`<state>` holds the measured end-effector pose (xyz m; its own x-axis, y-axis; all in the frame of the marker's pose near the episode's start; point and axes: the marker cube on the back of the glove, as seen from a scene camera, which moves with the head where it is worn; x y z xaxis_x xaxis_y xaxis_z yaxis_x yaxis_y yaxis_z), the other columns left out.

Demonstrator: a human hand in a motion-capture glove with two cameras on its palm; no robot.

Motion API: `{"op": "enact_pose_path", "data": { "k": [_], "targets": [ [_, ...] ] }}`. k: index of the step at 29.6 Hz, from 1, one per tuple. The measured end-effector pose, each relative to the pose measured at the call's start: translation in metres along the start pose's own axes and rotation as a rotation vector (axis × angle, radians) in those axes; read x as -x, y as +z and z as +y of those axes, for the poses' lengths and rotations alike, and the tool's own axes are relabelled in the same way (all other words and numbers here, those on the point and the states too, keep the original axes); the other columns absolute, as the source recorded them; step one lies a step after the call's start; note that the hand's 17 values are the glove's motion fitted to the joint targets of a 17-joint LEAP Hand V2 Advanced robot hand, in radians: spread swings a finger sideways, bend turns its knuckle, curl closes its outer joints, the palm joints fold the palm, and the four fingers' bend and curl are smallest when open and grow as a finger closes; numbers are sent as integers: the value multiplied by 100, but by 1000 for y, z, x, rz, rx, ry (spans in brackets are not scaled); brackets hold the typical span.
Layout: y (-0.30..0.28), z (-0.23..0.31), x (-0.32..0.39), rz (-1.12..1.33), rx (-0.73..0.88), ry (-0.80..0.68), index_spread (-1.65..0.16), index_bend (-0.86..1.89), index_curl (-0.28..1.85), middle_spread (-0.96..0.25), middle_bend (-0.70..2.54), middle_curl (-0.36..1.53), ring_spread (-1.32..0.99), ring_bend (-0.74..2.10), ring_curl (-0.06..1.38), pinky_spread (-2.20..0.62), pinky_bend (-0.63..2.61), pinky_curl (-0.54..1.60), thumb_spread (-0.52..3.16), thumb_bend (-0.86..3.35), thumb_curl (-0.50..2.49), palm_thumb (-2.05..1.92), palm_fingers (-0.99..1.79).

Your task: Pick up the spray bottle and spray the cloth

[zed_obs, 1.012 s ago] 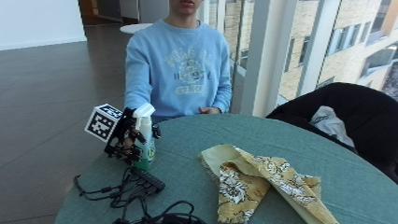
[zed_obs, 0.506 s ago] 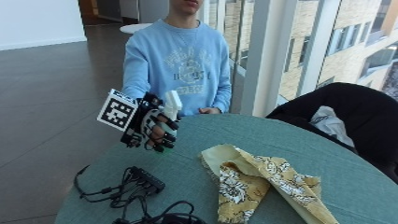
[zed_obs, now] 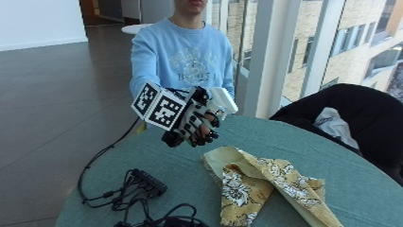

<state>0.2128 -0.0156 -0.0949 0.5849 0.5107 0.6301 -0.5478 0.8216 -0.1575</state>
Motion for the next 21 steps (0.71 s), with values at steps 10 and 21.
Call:
{"op": "enact_pose_path", "data": {
  "k": [10, 21],
  "targets": [
    [21, -23, 10, 43, 134, 27, -21, 13, 35, -5, 21, 42, -2, 63, 41, 11, 27, 37, 70, -3, 62, 90, 117],
    [34, -28, 14, 69, 210, 65, -20, 14, 36, -5, 22, 44, -2, 64, 41, 10, 27, 38, 69, -3, 65, 88, 117]
  ]
}}
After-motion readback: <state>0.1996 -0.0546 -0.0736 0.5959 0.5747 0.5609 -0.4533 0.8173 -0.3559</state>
